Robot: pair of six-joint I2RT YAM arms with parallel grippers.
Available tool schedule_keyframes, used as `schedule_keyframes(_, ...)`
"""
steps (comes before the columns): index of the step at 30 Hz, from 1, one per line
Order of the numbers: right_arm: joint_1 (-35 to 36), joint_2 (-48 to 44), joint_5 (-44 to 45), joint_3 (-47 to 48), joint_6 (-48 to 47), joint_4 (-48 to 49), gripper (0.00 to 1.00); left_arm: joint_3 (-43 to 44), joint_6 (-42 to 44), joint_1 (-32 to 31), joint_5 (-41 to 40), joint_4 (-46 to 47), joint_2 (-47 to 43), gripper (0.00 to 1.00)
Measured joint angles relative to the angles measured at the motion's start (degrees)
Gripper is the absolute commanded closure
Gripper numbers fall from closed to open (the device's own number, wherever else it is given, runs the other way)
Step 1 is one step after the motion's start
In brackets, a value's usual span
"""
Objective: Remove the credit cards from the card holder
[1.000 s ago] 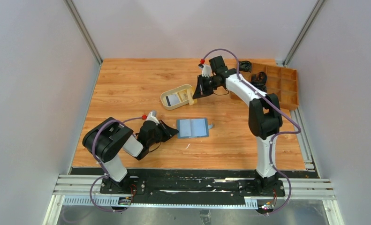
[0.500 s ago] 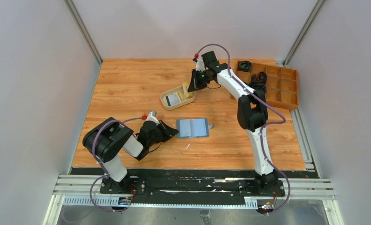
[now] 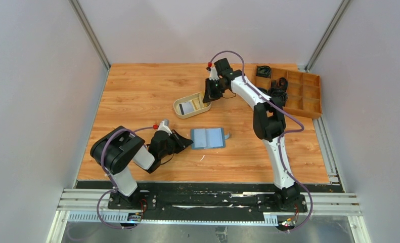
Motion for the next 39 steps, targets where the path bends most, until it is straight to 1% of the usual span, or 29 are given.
schedule_keyframes(2,0.0,0.1,1.0,0.6,-0.3,-0.7,0.63,0.0,0.0,0.0,0.1,0.4,0.2,1.0)
schedule_keyframes(3,0.0,0.1,1.5,0.9,-0.5,-1.2,0.58,0.0,0.0,0.0,0.2,0.6,0.4,1.0)
schedule_keyframes(9,0.0,0.1,4.9,4.8,-2.2,-3.9,0.36,0.0,-0.1,0.0,0.2,1.1,0.7,1.0)
schedule_keyframes(13,0.4,-0.9,8.8,7.1,-3.8,-5.7,0.21,-0.1,-0.4,0.0,0.3,1.3,0.7,1.0)
schedule_keyframes(16,1.4,-5.9,11.5,4.1,-4.8,-5.9,0.18,0.0,-0.5,0.0,0.3,0.9,0.4,1.0)
schedule_keyframes(17,2.0,-9.5,12.1,0.3,-5.0,-4.8,0.17,-0.1,-0.5,0.0,0.3,0.6,0.1,1.0)
schedule_keyframes(19,4.1,-19.3,13.6,-10.4,-4.9,-2.3,0.15,-0.2,-0.5,-0.1,0.5,-0.6,-0.9,1.0)
schedule_keyframes(20,5.0,-22.2,14.4,-13.4,-4.7,-1.7,0.12,-0.3,-0.5,-0.1,0.5,-1.0,-1.2,1.0)
schedule_keyframes(22,8.3,-30.0,17.1,-22.5,-4.2,0.7,0.06,-0.6,-0.8,-0.3,0.5,-1.9,-2.2,1.0)
schedule_keyframes(24,12.4,-34.5,20.0,-28.9,-3.5,1.8,0.05,-0.9,-1.3,-0.4,0.6,-2.6,-3.1,1.0)
schedule_keyframes(26,16.7,-35.5,22.5,-33.3,-2.6,2.0,0.05,-1.2,-1.8,-0.8,0.5,-3.8,-4.2,1.0)
schedule_keyframes(29,22.2,-33.5,26.6,-37.3,-0.5,1.6,0.05,-1.3,-2.5,-2.1,-0.2,-5.3,-5.3,1.0)
schedule_keyframes(32,24.8,-31.1,29.0,-38.1,1.6,0.9,0.04,-1.2,-2.9,-3.3,-0.7,-6.1,-5.7,1.0)
schedule_keyframes(39,27.0,-27.2,33.6,-38.0,5.1,1.0,0.04,-1.0,-3.7,-4.6,-1.2,-6.6,-5.8,1.0)
